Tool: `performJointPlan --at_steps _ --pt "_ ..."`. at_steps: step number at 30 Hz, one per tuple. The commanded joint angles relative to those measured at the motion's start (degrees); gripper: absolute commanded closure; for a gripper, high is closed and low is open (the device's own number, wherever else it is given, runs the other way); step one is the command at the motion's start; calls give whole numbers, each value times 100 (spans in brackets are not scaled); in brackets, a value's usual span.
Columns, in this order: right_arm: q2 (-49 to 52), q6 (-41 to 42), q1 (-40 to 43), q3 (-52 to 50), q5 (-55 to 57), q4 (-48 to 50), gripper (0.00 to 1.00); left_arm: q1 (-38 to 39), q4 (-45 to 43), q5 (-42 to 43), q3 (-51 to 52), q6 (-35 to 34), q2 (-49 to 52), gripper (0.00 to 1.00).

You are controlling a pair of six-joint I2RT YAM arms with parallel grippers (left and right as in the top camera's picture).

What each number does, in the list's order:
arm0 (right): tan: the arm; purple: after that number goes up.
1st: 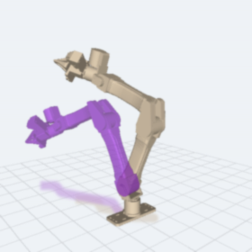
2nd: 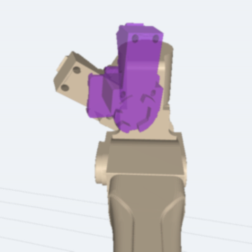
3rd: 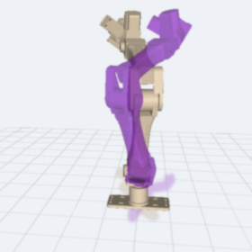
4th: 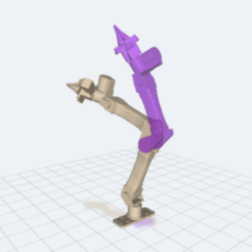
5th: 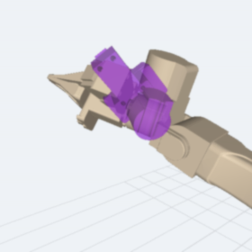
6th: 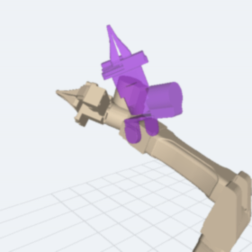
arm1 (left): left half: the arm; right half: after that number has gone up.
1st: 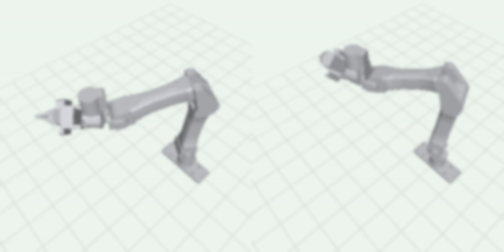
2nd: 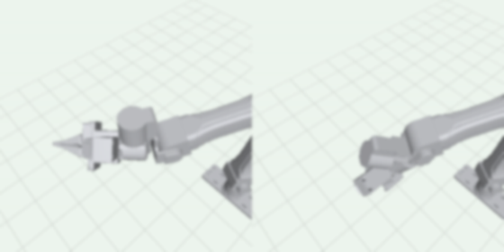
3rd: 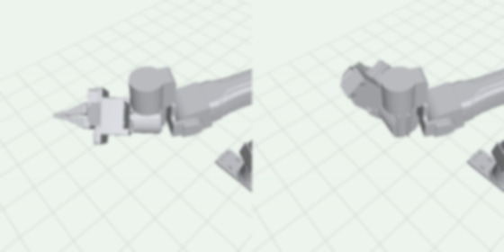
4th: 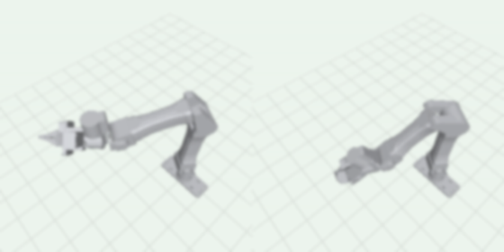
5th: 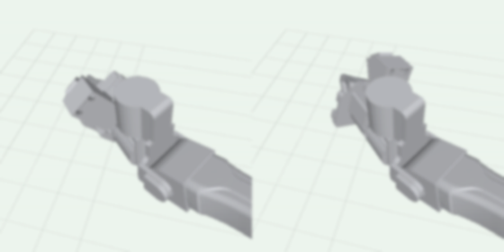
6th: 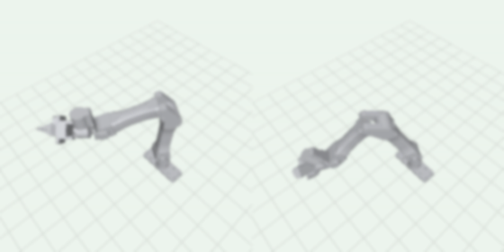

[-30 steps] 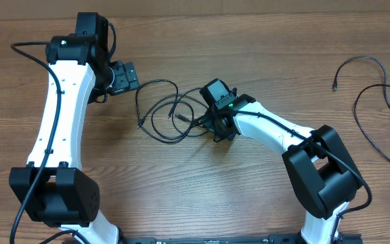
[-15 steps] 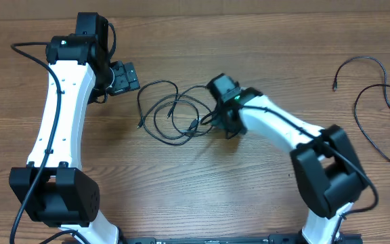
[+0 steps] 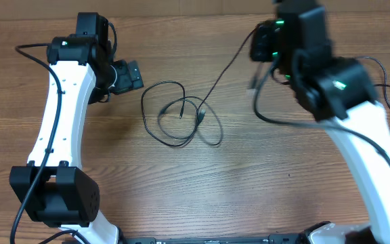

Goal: Untangle cables

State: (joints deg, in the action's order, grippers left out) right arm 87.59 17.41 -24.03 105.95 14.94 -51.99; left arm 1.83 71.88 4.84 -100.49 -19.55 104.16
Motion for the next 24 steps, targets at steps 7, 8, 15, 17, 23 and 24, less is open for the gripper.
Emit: performJointPlan --at_steps 7,8,15,17,23,24 --pt "-479 -595 17 483 1456 577 96 -24 -614 1073 938 461 -39 0" --pt "-509 -595 17 483 1856 686 96 -17 -667 1071 999 522 -39 0" --pt "-525 -957 448 481 2761 1167 96 164 -754 1067 1078 763 -39 0" --pt "-525 -918 634 481 2369 984 96 234 -761 1064 1078 780 -39 0" --pt "-302 -850 1012 474 136 -175 64 463 -820 885 1078 778 -39 0" --pt "-216 -848 1036 470 -166 -387 60 490 -817 841 1078 780 -39 0"
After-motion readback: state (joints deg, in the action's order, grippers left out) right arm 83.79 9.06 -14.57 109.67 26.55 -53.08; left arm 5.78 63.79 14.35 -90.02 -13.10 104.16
